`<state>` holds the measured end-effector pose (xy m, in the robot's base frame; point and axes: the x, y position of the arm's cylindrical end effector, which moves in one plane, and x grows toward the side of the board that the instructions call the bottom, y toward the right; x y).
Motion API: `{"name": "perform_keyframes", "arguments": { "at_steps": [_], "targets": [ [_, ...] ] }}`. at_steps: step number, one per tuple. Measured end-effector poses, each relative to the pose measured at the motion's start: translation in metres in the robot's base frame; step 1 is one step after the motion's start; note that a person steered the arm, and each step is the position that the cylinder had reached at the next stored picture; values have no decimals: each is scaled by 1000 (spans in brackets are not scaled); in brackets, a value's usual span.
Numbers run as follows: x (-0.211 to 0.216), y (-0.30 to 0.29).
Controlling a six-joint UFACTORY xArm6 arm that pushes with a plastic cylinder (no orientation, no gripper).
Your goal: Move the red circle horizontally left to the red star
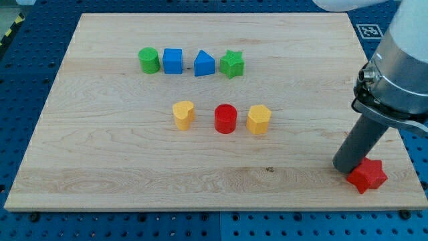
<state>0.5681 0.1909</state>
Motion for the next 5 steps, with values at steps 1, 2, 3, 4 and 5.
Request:
{"name": "perform_keyframes", "arguments": {
  "at_steps": [1,2,3,4,5],
  "targets": [
    [1,-26],
    [-1,-131],
    [-13,-246],
    [-53,-324],
    [-77,-330]
  ]
}}
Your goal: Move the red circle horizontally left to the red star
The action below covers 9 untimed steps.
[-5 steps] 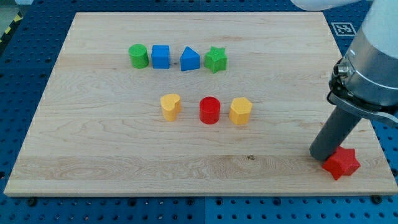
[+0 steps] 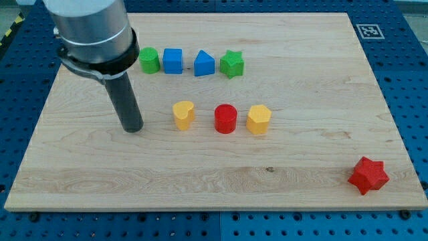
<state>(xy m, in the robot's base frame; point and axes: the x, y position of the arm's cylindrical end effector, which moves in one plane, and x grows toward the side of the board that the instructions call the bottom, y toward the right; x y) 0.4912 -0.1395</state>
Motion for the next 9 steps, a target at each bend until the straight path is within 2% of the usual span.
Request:
{"name": "perform_keyframes", "arguments": {
  "at_steps": [1,2,6,7,9],
  "targets": [
    [-5,-2],
    [-13,34],
    [8,244],
    [19,259],
    [39,231]
  ]
}}
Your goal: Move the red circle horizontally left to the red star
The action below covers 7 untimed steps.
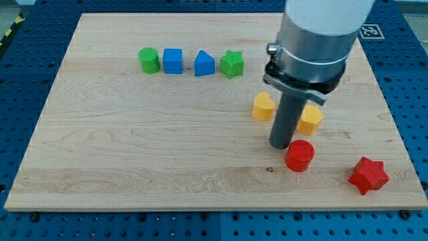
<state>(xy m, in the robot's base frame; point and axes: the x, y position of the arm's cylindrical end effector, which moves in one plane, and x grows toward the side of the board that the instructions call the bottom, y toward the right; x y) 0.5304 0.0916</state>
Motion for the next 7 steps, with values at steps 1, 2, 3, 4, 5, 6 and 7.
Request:
{"name": "perform_keyframes", "arguments": {
  "at_steps": [1,2,3,4,5,6,7],
  "targets": [
    [9,22],
    [23,58],
    [27,66],
    [14,37],
    [-17,-6],
    [-31,-63],
    [-48,-83]
  ]
}}
